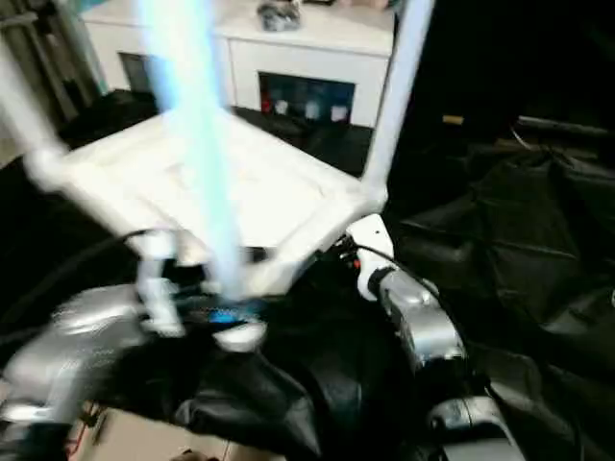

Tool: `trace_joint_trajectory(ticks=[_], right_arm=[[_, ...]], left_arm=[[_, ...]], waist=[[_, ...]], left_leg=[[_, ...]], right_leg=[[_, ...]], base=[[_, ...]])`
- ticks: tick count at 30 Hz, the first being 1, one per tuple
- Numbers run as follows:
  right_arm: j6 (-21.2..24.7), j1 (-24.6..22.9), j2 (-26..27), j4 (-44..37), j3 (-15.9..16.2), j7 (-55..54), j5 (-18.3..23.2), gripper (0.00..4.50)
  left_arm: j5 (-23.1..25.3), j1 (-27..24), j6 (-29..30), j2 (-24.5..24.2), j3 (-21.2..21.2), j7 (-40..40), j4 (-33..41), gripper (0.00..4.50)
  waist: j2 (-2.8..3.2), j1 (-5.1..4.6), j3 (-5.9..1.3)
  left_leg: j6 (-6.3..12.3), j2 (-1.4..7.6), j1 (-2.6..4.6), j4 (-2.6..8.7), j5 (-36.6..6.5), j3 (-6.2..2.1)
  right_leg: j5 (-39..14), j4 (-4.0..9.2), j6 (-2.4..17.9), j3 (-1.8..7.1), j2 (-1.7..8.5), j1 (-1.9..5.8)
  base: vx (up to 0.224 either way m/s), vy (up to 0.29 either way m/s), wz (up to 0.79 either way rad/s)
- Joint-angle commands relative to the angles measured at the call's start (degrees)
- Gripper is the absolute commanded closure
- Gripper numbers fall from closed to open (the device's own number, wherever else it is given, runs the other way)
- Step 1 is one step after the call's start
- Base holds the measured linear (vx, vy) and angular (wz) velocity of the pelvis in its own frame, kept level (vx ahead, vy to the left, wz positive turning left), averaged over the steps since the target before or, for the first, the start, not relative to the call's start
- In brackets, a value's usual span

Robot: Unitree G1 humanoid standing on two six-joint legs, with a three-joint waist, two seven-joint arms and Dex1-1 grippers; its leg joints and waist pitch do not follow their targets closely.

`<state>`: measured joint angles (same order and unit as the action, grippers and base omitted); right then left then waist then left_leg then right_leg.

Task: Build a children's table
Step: Rotate table base

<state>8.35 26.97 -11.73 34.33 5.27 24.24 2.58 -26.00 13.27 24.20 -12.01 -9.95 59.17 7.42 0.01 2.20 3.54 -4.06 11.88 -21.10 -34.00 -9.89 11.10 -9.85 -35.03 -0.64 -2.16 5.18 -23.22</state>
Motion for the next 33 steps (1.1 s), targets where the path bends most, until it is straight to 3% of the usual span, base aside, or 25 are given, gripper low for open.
trace_joint_trajectory(ticks=[1,5,8,10,11,13,15,19,23,27,28,31,32,33], right_arm=[[-1.21,1.92,1.82,0.76,1.68,0.68,-0.05,0.46],[-2.43,2.29,1.75,2.21,0.96,0.02,-0.65,0.46],[-3.56,2.31,1.09,3.32,0.08,-0.83,-1.02,0.46],[-3.77,2.15,0.65,3.24,-0.34,-1.09,-1.05,0.46],[-3.9,2.02,0.33,3.12,-0.62,-1.21,-1.07,0.46],[-4.11,1.53,-0.6,2.45,-1.21,-1.15,-1.09,0.46],[-4.06,0.38,-2.34,0.74,-2.1,0.18,-0.72,0.46],[-3.7,-1.15,-4.54,-1.58,-2.36,2.52,-0.25,0.46],[-1.2,-5.06,-9.69,-8.61,-1.36,11.38,1.72,0.46],[-0.17,-7.84,-14.16,-13.91,0.44,17.19,1.89,0.46],[0.99,-9.66,-17.01,-17.92,1.31,21.08,2.64,0.46],[2.9,-11.58,-19.84,-22.58,1.54,25.48,4.47,0.46],[5.42,-13.55,-23.25,-27.51,1.54,30.13,6.89,0.46],[5.42,-13.55,-23.25,-27.51,1.54,30.13,6.89,0.46]], left_arm=[[1.64,1.94,-1.92,2.95,-5.39,0.92,-1.1,0.06],[5.39,4.66,-7.81,7.81,-8.35,-0.34,-7.82,0.06],[10.84,8.3,-15.42,11.25,-8.93,-5.3,-17.1,0.06],[12.67,9.78,-17.12,11.82,-8.88,-7.42,-20.0,0.06],[13.75,10.6,-18.1,11.95,-8.83,-8.67,-21.47,0.06],[16.32,11.67,-20.66,11.91,-8.38,-11.87,-23.86,0.06],[18.41,12.57,-20.29,9.8,-8.61,-12.31,-25.58,0.06],[17.98,12.31,-20.98,7.52,-8.21,-9.28,-25.95,0.06],[16.73,10.5,-18.89,1.97,-8.81,-2.83,-23.64,0.06],[15.96,9.39,-16.75,-2.23,-9.43,1.56,-22.07,0.06],[16.32,9.33,-16.09,-4.32,-9.72,2.95,-22.37,0.32],[16.9,9.6,-15.96,-5.93,-9.94,4.15,-23.22,0.45],[17.94,10.21,-15.92,-7.05,-10.24,4.61,-24.56,0.6],[17.94,10.21,-15.92,-7.05,-10.24,4.61,-24.56,0.76]], waist=[[0.33,0.41,-4.5],[0.19,0.13,-4.6],[0.32,0.15,-4.41],[0.72,0.22,-4.38],[0.4,0.13,-4.31],[0.62,0.18,-4.34],[0.7,0.41,-4.45],[0.78,0.69,-4.49],[0.91,0.94,-4.57],[1.03,1.24,-4.4],[1.1,1.35,-4.34],[0.99,1.51,-4.13],[1.08,1.69,-4.05],[1.04,1.95,-4.01]], left_leg=[[0.02,0.38,0.09,3.75,-11.3,-0.4],[2.21,0.32,0.04,3.34,-9.66,-0.11],[2.21,0.43,0.35,3.45,-12.65,-0.08],[1.5,0.52,0.48,3.53,-14.15,-0.26],[1.34,0.43,0.47,3.56,-15.18,-0.23],[1.3,0.46,0.49,3.62,-15.65,-0.34],[1.29,0.56,0.62,3.51,-15.26,-0.3],[1.53,0.39,0.35,3.63,-14.89,-0.39],[2.39,0.49,0.39,3.54,-14.18,-0.45],[2.67,0.82,0.65,3.79,-15.72,-0.39],[2.62,0.73,0.64,3.76,-15.97,-0.37],[2.32,0.73,0.61,3.99,-17.5,-0.44],[2.28,0.77,0.87,3.99,-18.47,-0.47],[2.3,0.93,0.98,4.06,-18.73,-0.49]], right_leg=[[-6.97,3.37,12.36,1.45,1.52,2.91],[-2.84,3.45,14.37,1.44,1.51,3.1],[-7.02,4.02,14.05,1.41,1.61,3.01],[-9.13,4.1,13.46,1.4,1.74,3.07],[-11.12,4.43,12.68,1.35,1.59,3.05],[-12.72,4.68,12.06,1.34,1.67,3.0],[-12.24,4.53,12.37,1.37,1.7,2.9],[-13.22,4.57,11.73,1.21,1.73,3.06],[-10.98,4.22,12.46,1.19,1.6,3.02],[-11.92,4.28,12.85,1.27,1.5,2.76],[-12.29,4.33,12.85,1.26,1.54,2.67],[-15.0,4.56,11.94,1.3,1.62,2.72],[-16.54,4.75,11.47,1.33,1.59,2.59],[-17.5,4.84,11.03,1.42,1.7,2.48]], base=[[0.0,0.0,0.0],[0.0,0.0,0.0],[0.0,0.0,0.0],[0.0,0.0,0.0],[0.0,0.0,0.0],[0.0,0.0,0.0],[0.0,0.0,0.0],[0.0,0.0,0.0],[0.0,0.0,0.0],[0.0,0.0,0.0],[0.0,0.0,0.0],[0.0,0.0,0.0],[0.0,0.0,0.0],[0.0,0.0,0.0]])
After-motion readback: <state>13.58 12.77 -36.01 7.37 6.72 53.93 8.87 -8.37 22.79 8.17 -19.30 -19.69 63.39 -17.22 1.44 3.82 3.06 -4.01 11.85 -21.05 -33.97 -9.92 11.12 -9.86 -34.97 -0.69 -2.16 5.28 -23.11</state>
